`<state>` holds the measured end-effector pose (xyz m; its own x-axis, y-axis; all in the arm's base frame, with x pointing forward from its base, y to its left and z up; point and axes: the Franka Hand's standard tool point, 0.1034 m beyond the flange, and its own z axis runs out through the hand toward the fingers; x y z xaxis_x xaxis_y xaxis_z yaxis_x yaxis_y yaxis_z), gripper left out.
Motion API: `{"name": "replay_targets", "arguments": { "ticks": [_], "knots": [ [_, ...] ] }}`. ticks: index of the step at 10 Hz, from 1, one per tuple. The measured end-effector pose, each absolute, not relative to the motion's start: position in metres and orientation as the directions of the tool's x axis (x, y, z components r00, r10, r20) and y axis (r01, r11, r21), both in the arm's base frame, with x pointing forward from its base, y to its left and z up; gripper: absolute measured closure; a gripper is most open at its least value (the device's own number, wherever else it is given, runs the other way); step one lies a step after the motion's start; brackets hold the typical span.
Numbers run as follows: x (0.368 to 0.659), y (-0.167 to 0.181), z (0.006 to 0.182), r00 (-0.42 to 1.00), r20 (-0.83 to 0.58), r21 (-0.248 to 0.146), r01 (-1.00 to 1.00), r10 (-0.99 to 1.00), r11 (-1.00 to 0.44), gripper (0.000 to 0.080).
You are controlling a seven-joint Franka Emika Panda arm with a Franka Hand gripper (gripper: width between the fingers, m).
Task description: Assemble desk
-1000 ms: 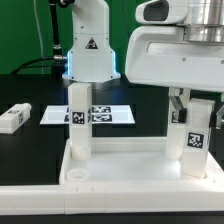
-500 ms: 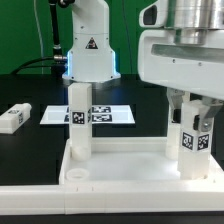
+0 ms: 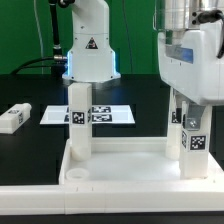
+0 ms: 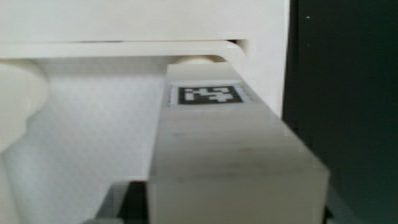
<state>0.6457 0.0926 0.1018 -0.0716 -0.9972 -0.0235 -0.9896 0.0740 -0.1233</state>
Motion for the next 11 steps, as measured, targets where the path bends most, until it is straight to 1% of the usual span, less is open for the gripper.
{"name": "replay_targets", "arguments": {
  "ticks": [1, 2, 3, 4, 5, 6, 9, 10, 11],
  "knots": [
    [0.646, 0.092, 0.101, -0.058, -0.021, -0.123, -0.991, -0.998, 0.06, 0.0418],
    [0.646, 0.092, 0.101, -0.016, -0.016, -0.124, -0.992, -1.0, 0.018, 0.0281],
    [0.649, 0.093, 0.104, 0.105, 0.008, -0.13, -0.986, -0.994, -0.105, 0.0281],
    [0.652, 0.096, 0.106, 0.267, 0.038, -0.132, -0.954, -0.963, -0.27, 0.0178],
    [0.652, 0.103, 0.104, 0.435, 0.063, -0.13, -0.889, -0.898, -0.439, 0.0158],
    [0.648, 0.111, 0.101, 0.483, 0.063, -0.124, -0.865, -0.873, -0.487, 0.0158],
    [0.649, 0.108, 0.101, 0.643, 0.09, -0.106, -0.753, -0.76, -0.65, 0.015],
    [0.65, 0.105, 0.102, 0.737, 0.109, -0.086, -0.661, -0.667, -0.745, 0.015],
    [0.656, 0.1, 0.106, 0.874, 0.141, -0.049, -0.462, -0.465, -0.885, 0.015]
  ]
}}
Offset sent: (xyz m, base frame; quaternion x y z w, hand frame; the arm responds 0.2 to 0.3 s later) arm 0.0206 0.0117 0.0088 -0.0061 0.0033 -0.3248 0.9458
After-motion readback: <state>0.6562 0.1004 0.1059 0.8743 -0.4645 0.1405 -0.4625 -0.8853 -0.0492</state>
